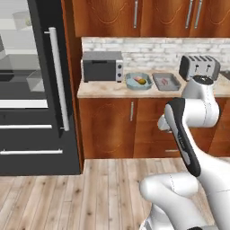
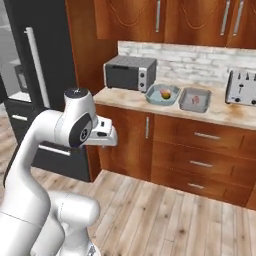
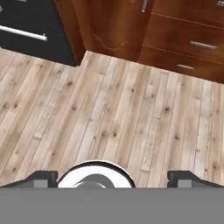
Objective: Place one lemon and one steak in each tupperware on the nearby counter, to pack two identical lunches.
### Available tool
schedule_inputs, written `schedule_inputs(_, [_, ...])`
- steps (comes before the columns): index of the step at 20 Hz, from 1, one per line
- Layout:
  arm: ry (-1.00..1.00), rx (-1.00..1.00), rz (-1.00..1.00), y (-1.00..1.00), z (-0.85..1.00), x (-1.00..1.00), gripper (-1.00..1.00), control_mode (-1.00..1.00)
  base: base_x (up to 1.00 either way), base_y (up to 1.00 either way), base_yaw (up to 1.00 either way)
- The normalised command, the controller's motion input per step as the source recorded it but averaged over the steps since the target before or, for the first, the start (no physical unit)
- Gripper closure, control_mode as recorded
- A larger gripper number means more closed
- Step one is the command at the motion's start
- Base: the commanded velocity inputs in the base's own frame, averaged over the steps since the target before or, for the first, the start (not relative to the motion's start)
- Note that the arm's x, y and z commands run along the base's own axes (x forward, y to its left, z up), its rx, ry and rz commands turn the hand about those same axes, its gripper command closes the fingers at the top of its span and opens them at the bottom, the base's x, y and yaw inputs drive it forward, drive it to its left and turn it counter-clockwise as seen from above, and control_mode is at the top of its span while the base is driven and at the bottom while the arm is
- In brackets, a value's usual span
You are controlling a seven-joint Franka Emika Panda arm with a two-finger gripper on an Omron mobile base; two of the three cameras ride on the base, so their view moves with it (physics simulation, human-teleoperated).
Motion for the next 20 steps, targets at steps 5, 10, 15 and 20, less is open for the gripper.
schedule_inputs(5, [0.00,0.00,0.00,0.00,0.00,0.00,-1.00,1.00,0.22,1.00,0.51])
schedule_inputs(10, [0.00,0.00,0.00,0.00,0.00,0.00,-1.00,1.00,0.13,1.00,0.44])
schedule_inputs(15, [0.00,0.00,0.00,0.00,0.00,0.00,-1.00,1.00,0.51,1.00,0.28])
schedule_inputs(20, [0.00,0.00,0.00,0.00,0.00,0.00,-1.00,1.00,0.89,1.00,0.09])
